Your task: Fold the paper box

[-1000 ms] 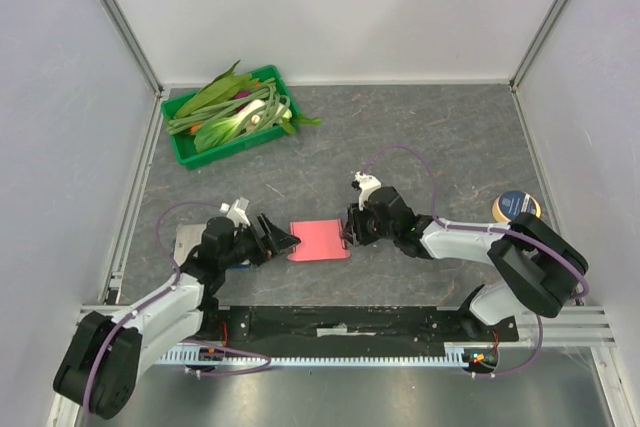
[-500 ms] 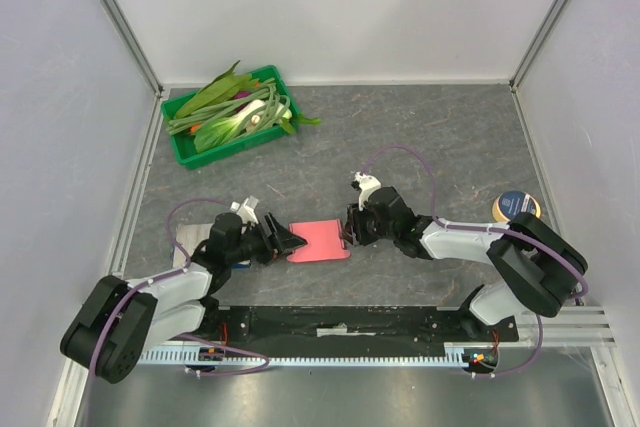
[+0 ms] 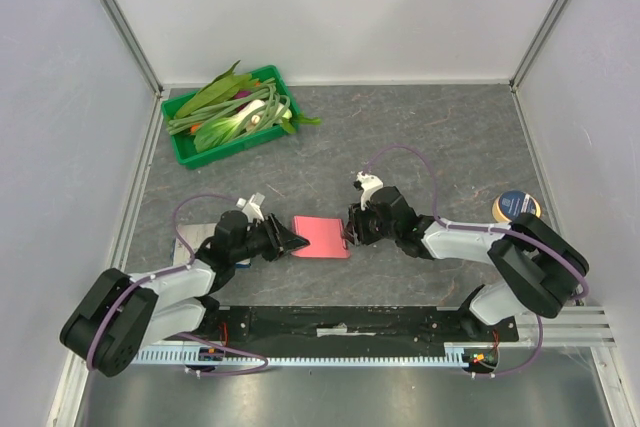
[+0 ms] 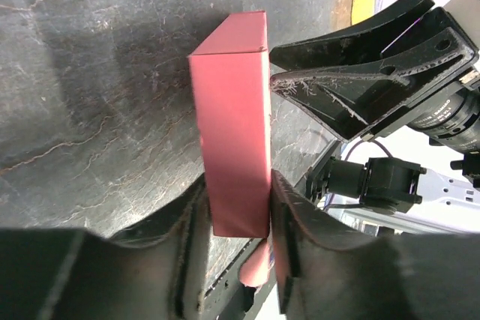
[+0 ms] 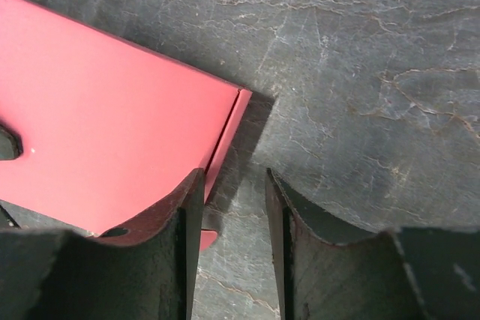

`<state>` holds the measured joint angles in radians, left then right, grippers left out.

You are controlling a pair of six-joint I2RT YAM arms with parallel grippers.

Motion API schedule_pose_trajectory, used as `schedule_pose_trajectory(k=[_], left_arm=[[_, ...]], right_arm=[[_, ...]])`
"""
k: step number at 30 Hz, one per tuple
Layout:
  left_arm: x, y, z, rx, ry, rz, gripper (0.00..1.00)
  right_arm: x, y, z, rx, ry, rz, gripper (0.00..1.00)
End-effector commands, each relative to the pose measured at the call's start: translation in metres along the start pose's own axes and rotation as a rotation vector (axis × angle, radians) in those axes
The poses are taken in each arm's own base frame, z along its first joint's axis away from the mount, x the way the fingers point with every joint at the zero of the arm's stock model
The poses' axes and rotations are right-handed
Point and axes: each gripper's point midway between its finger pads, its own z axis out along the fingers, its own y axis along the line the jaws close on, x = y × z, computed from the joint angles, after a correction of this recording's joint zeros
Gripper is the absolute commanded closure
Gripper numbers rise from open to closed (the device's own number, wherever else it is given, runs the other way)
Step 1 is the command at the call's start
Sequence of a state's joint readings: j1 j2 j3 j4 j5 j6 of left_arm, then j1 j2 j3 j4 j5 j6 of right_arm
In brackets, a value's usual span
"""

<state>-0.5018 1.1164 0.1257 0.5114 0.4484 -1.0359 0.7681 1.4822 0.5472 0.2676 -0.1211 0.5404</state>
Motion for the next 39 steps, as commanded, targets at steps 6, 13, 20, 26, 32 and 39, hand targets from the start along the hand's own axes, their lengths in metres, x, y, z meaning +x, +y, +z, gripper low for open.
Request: schedule_pose_trajectory(k=[6, 13, 20, 26, 32, 39], left_arm=[[-0.018, -0.029, -0.003, 0.048, -0.049, 0.02, 0.69], [-0.015, -0.05, -0.017, 0.084, -0.015, -0.059, 0.71], [-0.009, -0.071, -0.03, 0.109, 0.048, -0.194, 0.81], [-0.004, -0.082, -0.042, 0.155, 0.059, -0.333, 0.81], [0.006, -0.077, -0.049, 0.189, 0.078, -0.443, 0.81], [0.011, -0.08, -0.055, 0.217, 0.102, -0.477, 0.81]], right_arm=[[-0.021, 0.003, -0.032, 0.139, 0.015, -0.246, 0.32], [-0.044, 0.077, -0.072, 0.176, -0.093, -0.626, 0.1], [-0.029, 0.152, -0.096, 0.209, -0.213, -0.95, 0.05], [-0.044, 0.146, -0.106, 0.574, -0.313, -1.089, 0.05], [-0.052, 0.139, -0.111, 0.724, -0.345, -1.152, 0.12], [-0.05, 0.145, -0.104, 0.659, -0.324, -1.253, 0.34]])
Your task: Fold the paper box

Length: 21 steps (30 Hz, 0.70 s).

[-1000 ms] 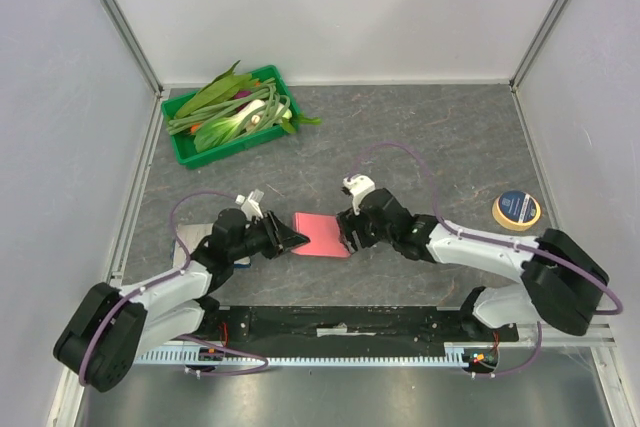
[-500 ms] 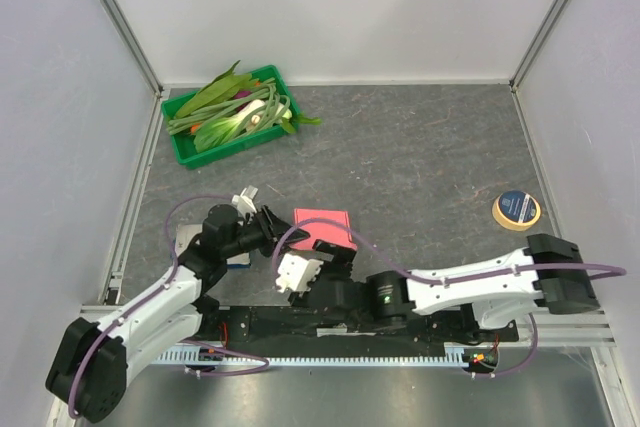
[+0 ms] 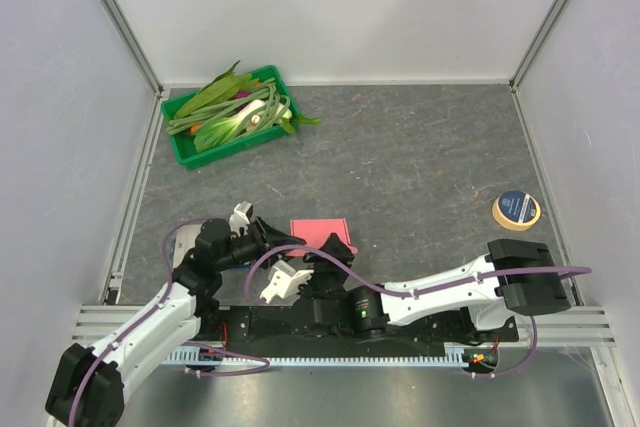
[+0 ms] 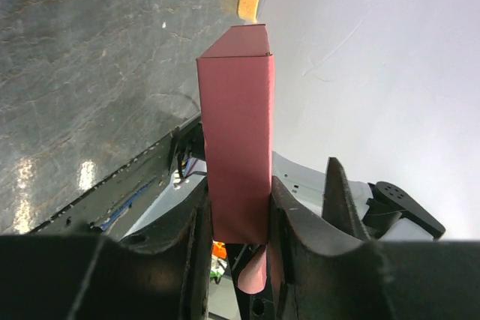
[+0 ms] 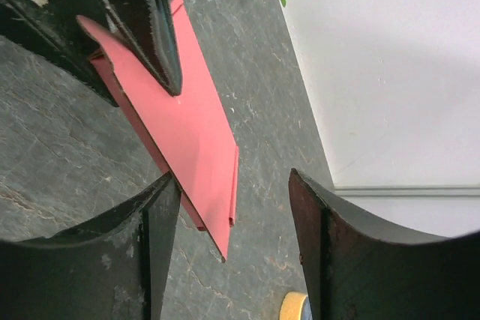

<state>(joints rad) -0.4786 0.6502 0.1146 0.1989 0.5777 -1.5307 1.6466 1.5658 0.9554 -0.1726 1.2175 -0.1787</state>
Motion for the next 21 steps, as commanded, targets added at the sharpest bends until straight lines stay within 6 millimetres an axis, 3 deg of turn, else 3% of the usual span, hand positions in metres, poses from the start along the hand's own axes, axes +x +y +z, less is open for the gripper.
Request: schedule_pose_trajectory(k=[1, 9, 12, 15, 17, 21], left_arm=[[0.009, -0.015, -0.006, 0.058, 0.047, -0.051, 0.81], [0.014, -0.02, -0.013, 0.099, 0.051, -0.068, 0.81], [0.015, -0.022, -0.014, 0.11, 0.056, -0.068, 0.81], [0.016, -0.029, -0.017, 0.139, 0.049, -0.043, 0.79], [0.015, -0.034, -0.019, 0.159, 0.038, -0.021, 0.71], [0.013, -0.039, -0.02, 0.184, 0.012, 0.03, 0.54]], right_arm=[[-0.01, -0.008, -0.001, 0.003, -0.052, -0.011, 0.34], [-0.014, -0.018, 0.012, 0.008, -0.058, 0.01, 0.36], [-0.013, -0.019, 0.015, 0.003, -0.055, -0.005, 0.52], [-0.011, -0.021, 0.017, 0.002, -0.056, -0.015, 0.62], [-0.011, -0.025, 0.018, -0.008, -0.064, 0.009, 0.72], [-0.009, -0.025, 0.016, -0.068, -0.089, 0.058, 0.83]])
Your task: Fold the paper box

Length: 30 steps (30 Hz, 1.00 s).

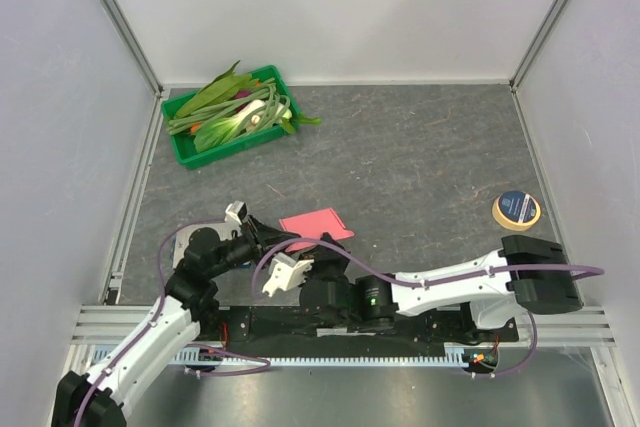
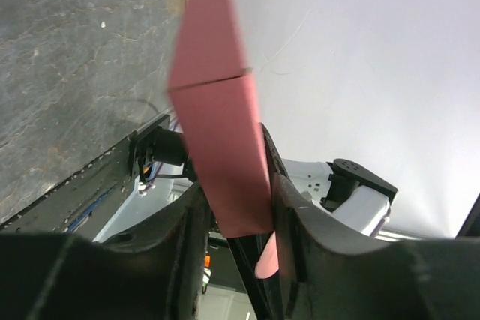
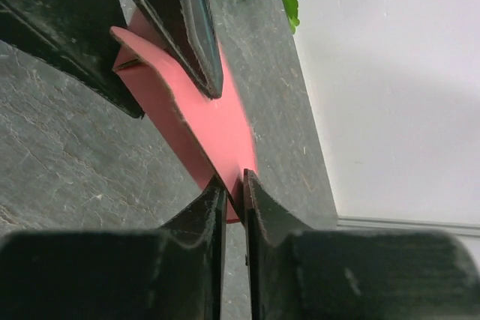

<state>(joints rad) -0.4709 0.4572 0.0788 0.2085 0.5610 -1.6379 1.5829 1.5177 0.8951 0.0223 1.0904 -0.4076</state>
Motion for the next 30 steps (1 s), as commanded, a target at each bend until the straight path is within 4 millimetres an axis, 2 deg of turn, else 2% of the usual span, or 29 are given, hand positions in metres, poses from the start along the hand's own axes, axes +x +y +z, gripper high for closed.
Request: schedule_pose_trajectory(k=[1, 3, 4, 7, 9, 11, 12, 13, 14, 15, 17, 19, 21, 23, 28, 29, 30], left_arm=[[0.008, -0.01, -0.004, 0.04, 0.033, 0.067, 0.49], [0.006, -0.009, -0.003, 0.039, 0.022, 0.093, 0.42], [0.005, -0.008, -0.003, 0.038, 0.016, 0.124, 0.36], [0.001, -0.007, -0.003, 0.02, -0.006, 0.193, 0.3], [-0.003, -0.015, -0.003, 0.016, -0.039, 0.254, 0.29], [-0.01, -0.003, -0.005, -0.069, -0.067, 0.328, 0.28], [-0.016, -0.017, -0.007, -0.066, -0.118, 0.385, 0.27], [-0.022, -0.001, -0.013, -0.157, -0.136, 0.437, 0.27], [-0.027, -0.002, -0.016, -0.18, -0.168, 0.472, 0.26], [-0.038, -0.01, -0.02, -0.184, -0.235, 0.514, 0.26], [-0.045, -0.005, -0.018, -0.172, -0.267, 0.532, 0.26], [-0.038, -0.009, -0.011, -0.109, -0.229, 0.502, 0.28], [-0.041, 0.002, -0.011, -0.164, -0.233, 0.469, 0.28], [-0.048, 0.02, -0.016, -0.25, -0.253, 0.48, 0.28], [-0.052, 0.039, -0.021, -0.283, -0.285, 0.455, 0.23], [-0.053, 0.047, -0.02, -0.301, -0.283, 0.438, 0.19], [-0.054, 0.052, -0.019, -0.313, -0.282, 0.412, 0.11]], right_arm=[[0.002, -0.021, 0.0, -0.021, -0.03, 0.12, 0.83], [0.005, -0.012, 0.002, -0.106, -0.039, 0.138, 0.87], [0.01, -0.014, 0.007, -0.117, -0.025, 0.155, 0.89], [0.018, -0.003, 0.014, -0.206, -0.007, 0.184, 0.93], [0.023, 0.005, 0.015, -0.255, 0.011, 0.188, 0.94], [0.037, 0.013, 0.019, -0.311, 0.061, 0.179, 0.94], [0.035, 0.018, 0.019, -0.356, 0.062, 0.195, 0.95], [0.041, 0.022, 0.021, -0.373, 0.086, 0.211, 0.96], [0.043, 0.025, 0.021, -0.392, 0.098, 0.214, 0.96], [0.042, 0.032, 0.019, -0.434, 0.091, 0.228, 0.96], [0.044, 0.037, 0.027, -0.439, 0.102, 0.255, 0.96], [0.044, 0.046, 0.031, -0.463, 0.108, 0.262, 0.95], [0.042, 0.047, 0.035, -0.469, 0.111, 0.269, 0.94], [0.047, 0.05, 0.04, -0.462, 0.139, 0.246, 0.94], [0.048, 0.056, 0.046, -0.442, 0.177, 0.226, 0.88], [0.047, 0.052, 0.048, -0.418, 0.182, 0.225, 0.88], [0.048, 0.055, 0.049, -0.423, 0.188, 0.215, 0.88]])
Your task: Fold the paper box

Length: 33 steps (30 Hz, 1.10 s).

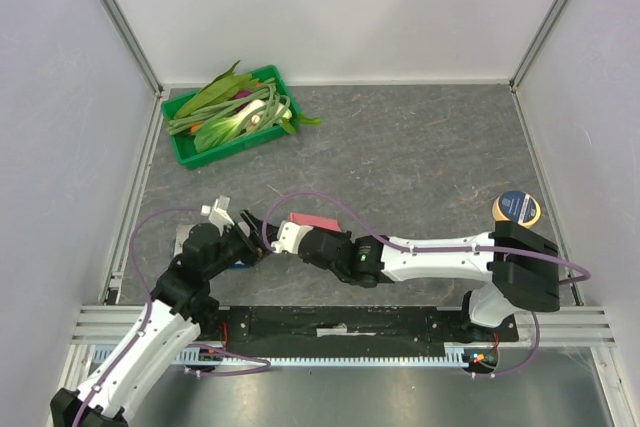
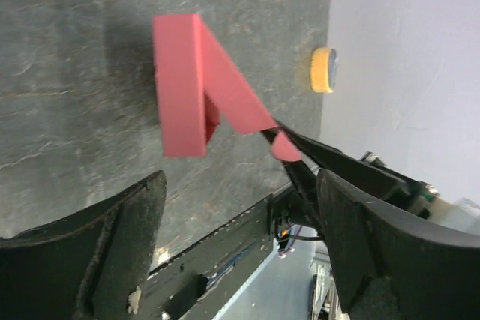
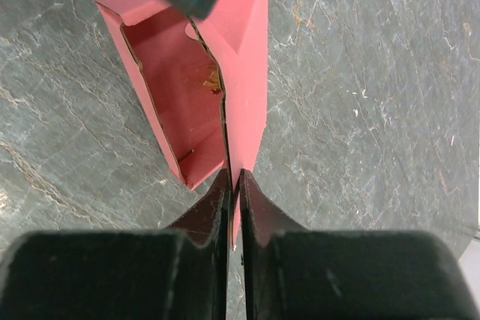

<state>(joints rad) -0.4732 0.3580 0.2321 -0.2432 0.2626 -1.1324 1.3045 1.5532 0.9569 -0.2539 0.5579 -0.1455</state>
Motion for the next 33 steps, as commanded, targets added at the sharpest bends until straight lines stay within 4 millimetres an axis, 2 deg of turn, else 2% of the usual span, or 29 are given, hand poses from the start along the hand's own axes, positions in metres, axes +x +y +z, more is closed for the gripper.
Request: schedule_pose_trajectory(k=[1, 2, 3, 6, 9, 10, 13, 16, 18, 19, 20, 25, 26, 27, 28, 30, 31, 32, 33], left_arm=[[0.005, 0.031, 0.007, -0.091, -0.004, -0.015, 0.07], [0.008, 0.039, 0.01, -0.118, 0.01, -0.027, 0.05], [0.006, 0.036, 0.014, -0.099, 0.005, -0.008, 0.02], [0.005, 0.038, 0.02, -0.11, 0.013, 0.007, 0.01], [0.001, 0.035, 0.028, -0.087, -0.001, -0.017, 0.01], [-0.003, 0.023, 0.031, -0.031, -0.016, -0.016, 0.01], [0.0, 0.023, 0.034, -0.022, 0.0, -0.064, 0.01], [-0.004, 0.018, 0.028, -0.001, -0.034, -0.071, 0.01], [-0.008, 0.034, 0.024, -0.052, -0.088, -0.116, 0.01], [-0.015, 0.025, 0.018, -0.005, -0.133, -0.119, 0.01], [-0.017, 0.039, 0.016, -0.05, -0.167, -0.139, 0.01], [-0.028, 0.039, 0.013, -0.033, -0.243, -0.229, 0.01], [-0.026, 0.043, 0.016, -0.052, -0.228, -0.242, 0.01], [-0.03, 0.029, 0.018, 0.008, -0.233, -0.236, 0.01], [-0.028, 0.026, 0.021, 0.023, -0.217, -0.237, 0.01], [-0.017, 0.029, 0.031, -0.002, -0.143, -0.25, 0.01], [-0.018, 0.011, 0.033, 0.059, -0.116, -0.229, 0.01], [-0.012, 0.021, 0.041, 0.005, -0.076, -0.225, 0.01], [-0.01, 0.021, 0.045, -0.006, -0.053, -0.226, 0.01]], right_arm=[[-0.004, 0.006, 0.006, -0.013, 0.021, 0.017, 0.88], [-0.003, 0.007, 0.006, -0.013, 0.021, 0.012, 0.88], [-0.002, 0.006, 0.007, -0.009, 0.021, 0.008, 0.88], [0.002, 0.007, 0.006, -0.01, 0.018, 0.002, 0.88], [0.002, 0.008, 0.005, -0.021, 0.008, 0.008, 0.89], [0.001, 0.009, 0.004, -0.024, 0.001, 0.012, 0.89], [0.002, 0.009, 0.004, -0.027, 0.0, 0.012, 0.9], [0.002, 0.009, 0.003, -0.026, -0.001, 0.01, 0.9], [0.002, 0.008, 0.003, -0.024, -0.002, 0.007, 0.9], [0.002, 0.008, 0.002, -0.023, -0.005, 0.008, 0.9], [0.003, 0.006, 0.002, -0.02, -0.003, 0.008, 0.91], [0.0, 0.006, 0.0, -0.024, -0.016, 0.011, 0.91], [0.001, 0.005, 0.0, -0.022, -0.016, 0.011, 0.91], [0.0, 0.005, -0.001, -0.023, -0.019, 0.012, 0.91], [0.0, 0.005, -0.001, -0.021, -0.022, 0.012, 0.91], [-0.001, 0.006, -0.001, -0.028, -0.026, 0.015, 0.91], [-0.002, 0.006, 0.0, -0.029, -0.03, 0.02, 0.91], [-0.002, 0.006, 0.0, -0.029, -0.03, 0.02, 0.91], [-0.002, 0.008, 0.001, -0.035, -0.028, 0.018, 0.91]])
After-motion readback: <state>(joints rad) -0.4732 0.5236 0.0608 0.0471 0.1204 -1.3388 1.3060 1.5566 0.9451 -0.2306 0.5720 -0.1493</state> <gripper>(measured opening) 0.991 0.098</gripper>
